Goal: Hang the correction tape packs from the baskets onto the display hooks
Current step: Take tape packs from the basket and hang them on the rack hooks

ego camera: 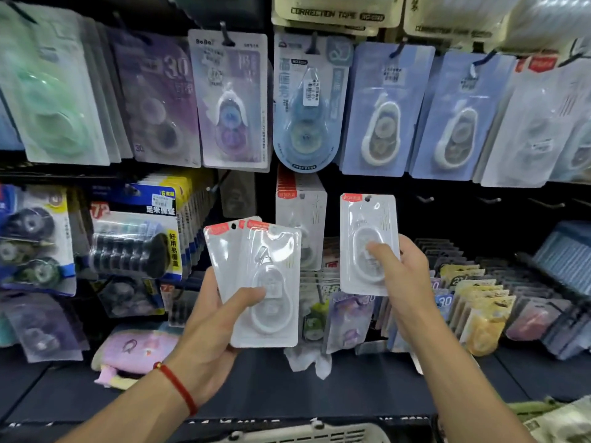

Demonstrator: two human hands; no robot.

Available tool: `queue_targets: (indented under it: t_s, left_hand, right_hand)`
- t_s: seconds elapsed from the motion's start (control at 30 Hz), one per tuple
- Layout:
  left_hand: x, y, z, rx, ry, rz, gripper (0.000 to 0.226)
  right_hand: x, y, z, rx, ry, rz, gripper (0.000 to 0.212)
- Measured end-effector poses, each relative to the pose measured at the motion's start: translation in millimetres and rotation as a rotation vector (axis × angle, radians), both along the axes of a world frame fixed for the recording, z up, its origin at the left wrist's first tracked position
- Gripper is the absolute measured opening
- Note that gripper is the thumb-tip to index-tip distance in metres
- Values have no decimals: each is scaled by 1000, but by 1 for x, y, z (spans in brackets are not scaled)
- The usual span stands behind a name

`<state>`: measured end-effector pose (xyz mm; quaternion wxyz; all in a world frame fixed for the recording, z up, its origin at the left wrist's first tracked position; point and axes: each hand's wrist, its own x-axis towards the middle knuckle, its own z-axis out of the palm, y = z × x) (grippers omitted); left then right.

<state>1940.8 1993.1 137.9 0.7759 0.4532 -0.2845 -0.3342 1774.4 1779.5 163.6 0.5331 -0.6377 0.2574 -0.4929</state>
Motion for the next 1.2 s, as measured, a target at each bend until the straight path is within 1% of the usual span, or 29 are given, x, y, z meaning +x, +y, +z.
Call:
queue_targets:
  t_s: [0.1,0.17,0.27,0.3,0.33,0.37,0.4,0.43,0.47,0.5,0.6,0.7,0.77,0.83,0.93,1.03,1.1,1.2]
  left_hand:
    - [-4,0,-4,2,-9,-22,58]
    - [-7,0,-6,4,-8,-31,57]
    - [-10,0,-6,8,6,-46,57]
    - [-11,0,-5,9,9,-51,58]
    - [-11,0,-5,11,9,-54,58]
    - [-12,1,-5,12,8,-58,59]
    - [-13,2,-4,13,6,-61,61]
    - [-14,2,-3,13,6,-63,65]
    - [-15,1,-2,14,5,-63,70]
    - [-16,1,-1,16,0,-59,74]
    - [-18,0,0,19,-18,-54,75]
    - [-20,1,-1,20,-30,-69,79]
    - [-21,2,0,17,-28,-76,82]
    - [-20,2,-1,14,-29,-79,81]
    - [-19,2,-2,10,-33,-66,76]
    - [-17,2,-2,7,-28,-45,73]
    - [-15,2,-3,4,-36,-38,71]
    - [-14,2,-4,15,-44,-23,72]
  right_hand:
    - [1,-5,-5,-5,16,-44,29]
    - [1,-10,-8,12,74,-82,35]
    - [-1,-15,-20,112,234,-98,65]
    - [-2,-16,-25,165,283,-99,71]
    - [-3,-16,-28,215,312,-93,68]
    - [-4,-13,-29,251,323,-71,58]
    - [-4,-7,-29,257,332,-39,42]
    - [-3,1,-29,238,341,-6,28]
    - [-2,11,-28,203,341,40,20]
    - [-2,22,-28,167,329,106,18]
    - [0,61,-26,102,307,326,30]
    - [1,84,-28,21,316,379,43]
    - [3,88,-28,41,275,387,43]
    - [3,85,-26,102,199,357,39]
    - [1,72,-21,158,76,207,34]
    - [-5,55,-13,89,-19,52,20]
    - [-9,45,-8,52,-51,2,16]
    - [-8,34,-3,66,-100,-25,22]
